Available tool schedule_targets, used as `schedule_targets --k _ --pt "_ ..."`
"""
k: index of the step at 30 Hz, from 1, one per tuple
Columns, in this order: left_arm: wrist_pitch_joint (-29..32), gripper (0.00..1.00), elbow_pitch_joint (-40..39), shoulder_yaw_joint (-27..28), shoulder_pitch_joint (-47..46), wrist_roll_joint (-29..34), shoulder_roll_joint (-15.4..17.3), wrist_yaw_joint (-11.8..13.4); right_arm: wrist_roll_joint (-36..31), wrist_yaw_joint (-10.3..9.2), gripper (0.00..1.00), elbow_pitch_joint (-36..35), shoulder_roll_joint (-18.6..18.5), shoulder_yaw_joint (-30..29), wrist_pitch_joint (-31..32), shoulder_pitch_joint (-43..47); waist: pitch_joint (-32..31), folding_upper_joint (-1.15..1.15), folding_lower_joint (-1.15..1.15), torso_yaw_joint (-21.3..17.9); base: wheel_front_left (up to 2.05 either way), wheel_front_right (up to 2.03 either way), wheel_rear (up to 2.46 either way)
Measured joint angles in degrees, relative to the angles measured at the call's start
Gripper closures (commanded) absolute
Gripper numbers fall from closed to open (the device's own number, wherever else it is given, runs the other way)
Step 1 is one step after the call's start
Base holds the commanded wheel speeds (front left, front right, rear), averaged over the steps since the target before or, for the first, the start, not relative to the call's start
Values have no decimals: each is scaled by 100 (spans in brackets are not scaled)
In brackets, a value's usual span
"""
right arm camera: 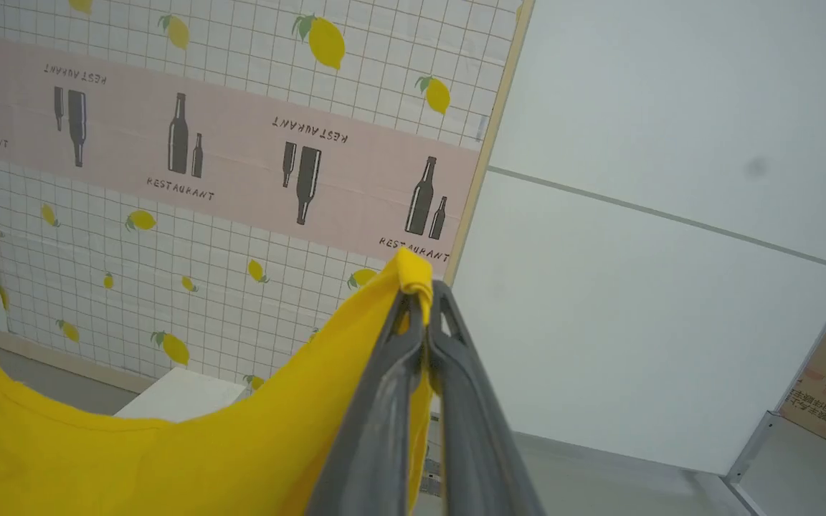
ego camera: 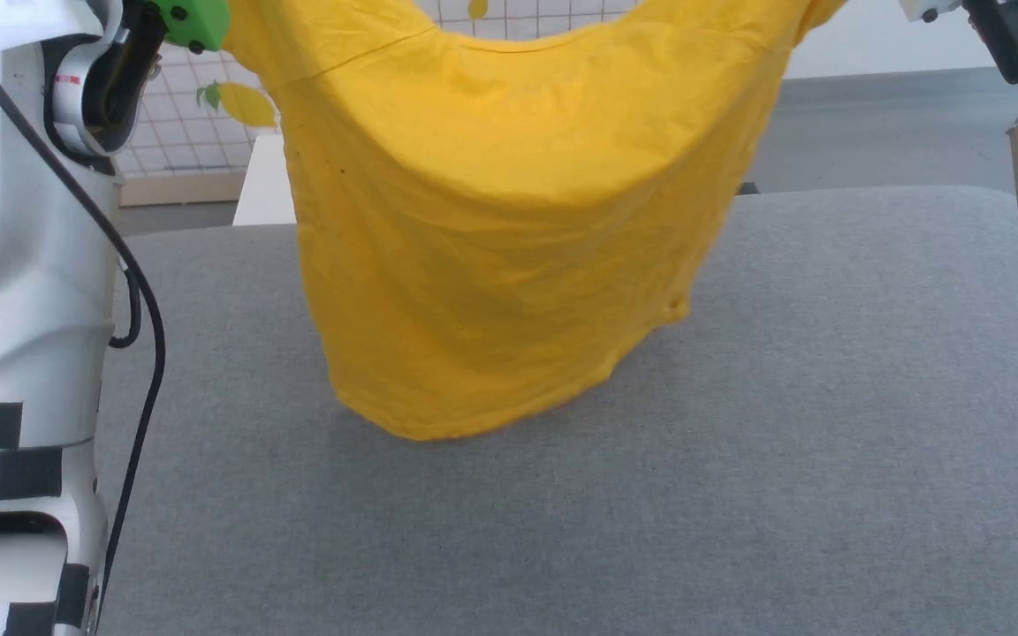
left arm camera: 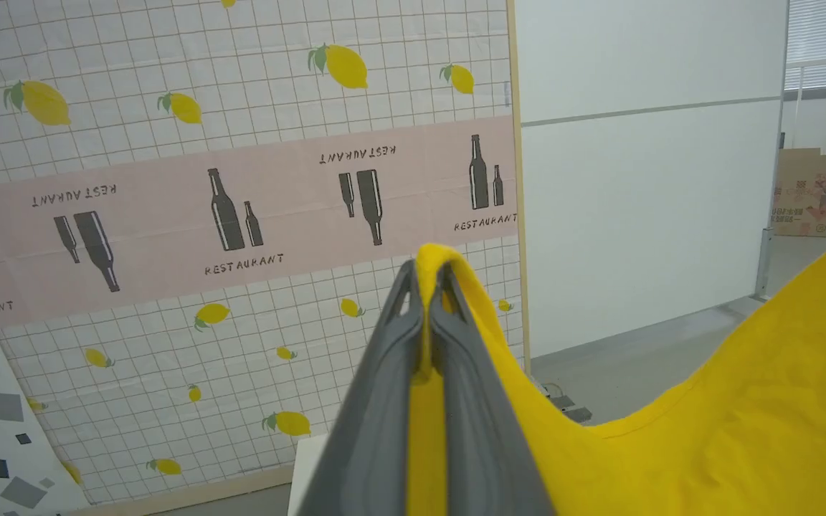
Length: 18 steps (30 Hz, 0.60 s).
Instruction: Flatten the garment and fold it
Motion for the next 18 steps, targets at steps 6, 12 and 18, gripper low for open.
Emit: schedule_targets --k 6,12,18 --pt "125 100 5 18 -35 -161 -20 20 19 -1 100 207 -23 108 54 -181 28 0 0 -131 0 0 0" --pt "360 100 -85 36 -207 -299 -138 140 176 0 100 338 102 54 341 -407 312 0 0 -209 0 0 0" --pt "274 100 -191 62 -783 -225 -188 331 51 -1 100 326 211 -83 452 -880 813 0 0 -290 0 0 0"
